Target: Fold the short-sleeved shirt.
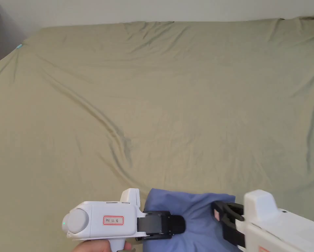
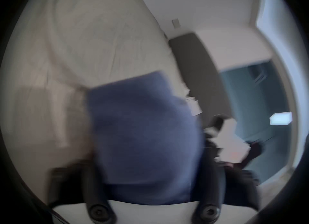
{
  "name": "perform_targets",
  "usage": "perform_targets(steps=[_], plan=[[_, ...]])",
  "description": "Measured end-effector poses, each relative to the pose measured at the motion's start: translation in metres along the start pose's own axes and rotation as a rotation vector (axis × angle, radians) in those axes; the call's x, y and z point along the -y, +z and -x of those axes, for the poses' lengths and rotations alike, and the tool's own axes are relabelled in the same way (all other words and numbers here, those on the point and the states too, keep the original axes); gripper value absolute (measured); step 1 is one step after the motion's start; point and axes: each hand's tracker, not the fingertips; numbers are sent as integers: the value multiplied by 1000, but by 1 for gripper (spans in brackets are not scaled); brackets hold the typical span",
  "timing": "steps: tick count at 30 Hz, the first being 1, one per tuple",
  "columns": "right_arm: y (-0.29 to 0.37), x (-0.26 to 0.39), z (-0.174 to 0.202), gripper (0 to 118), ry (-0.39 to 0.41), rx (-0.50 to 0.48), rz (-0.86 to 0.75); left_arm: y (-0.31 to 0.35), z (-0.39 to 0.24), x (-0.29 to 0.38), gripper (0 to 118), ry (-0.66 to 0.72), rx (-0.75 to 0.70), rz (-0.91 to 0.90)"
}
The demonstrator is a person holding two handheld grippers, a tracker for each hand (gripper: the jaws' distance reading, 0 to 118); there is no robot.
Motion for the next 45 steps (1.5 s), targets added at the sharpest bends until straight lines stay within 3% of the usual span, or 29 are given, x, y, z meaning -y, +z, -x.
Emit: perform_targets(steps=[1, 3, 10, 14, 18, 21, 23, 25, 28, 29, 30, 31, 32, 33, 38, 39, 40, 41, 42, 43, 45], plan=[[16, -4, -1, 1, 8, -43, -42, 8, 3, -4, 35, 35, 50, 13], [45, -10, -4, 1, -71, -142, -58, 29, -1, -13, 31, -17, 10, 52], [94, -5, 12, 1, -38, -115, -7, 159, 33, -64, 29, -138, -382, 106], [93, 8, 30, 1, 27, -94, 77, 223, 70, -91, 28, -174, -785, 132], [87, 11, 44, 1, 53, -140, 172, 271, 119, -112, 27, -212, -1164, 218], [86, 4, 54, 1, 79, -137, 174, 305, 158, -120, 27, -164, -1422, 242], [83, 1, 55, 1, 63, -144, 173, 320, 180, -118, 27, -175, -1551, 252], [80, -4, 60, 1, 58, -149, 180, 337, 201, -117, 26, -76, -1643, 236], [76, -11, 69, 1, 98, -150, 190, 362, 212, -110, 26, 31, -1609, 139], [76, -12, 71, 1, 107, -151, 186, 367, 210, -106, 33, 45, -1608, 80], [77, -12, 70, 1, 108, -158, 183, 371, 207, -103, 47, -1, -1656, 41], [77, -14, 71, 1, 106, -164, 180, 374, 201, -99, 71, -47, -1682, -1], [77, -15, 72, 1, 105, -173, 176, 378, 190, -96, 104, -85, -1679, -49], [78, -17, 74, 1, 112, -176, 169, 382, 174, -94, 118, -108, -1650, -122], [90, -19, 80, 1, 127, -193, 101, 366, 72, -65, 108, -140, -1577, -447], [96, -19, 80, 1, 123, -197, 79, 354, 42, -49, 93, -213, -1491, -500], [100, -18, 81, 1, 120, -200, 60, 343, 18, -34, 65, -254, -1437, -548], [106, -16, 80, 1, 120, -200, 37, 322, -10, -15, 24, -288, -1401, -624], [112, -10, 78, 1, 131, -187, 17, 306, -40, 6, 13, -324, -1362, -697], [117, -8, 78, 1, 149, -165, -3, 294, -67, 24, 13, -328, -1289, -755], [128, -5, 76, 1, 154, -122, -49, 255, -125, 63, 1, -421, -1120, -843]])
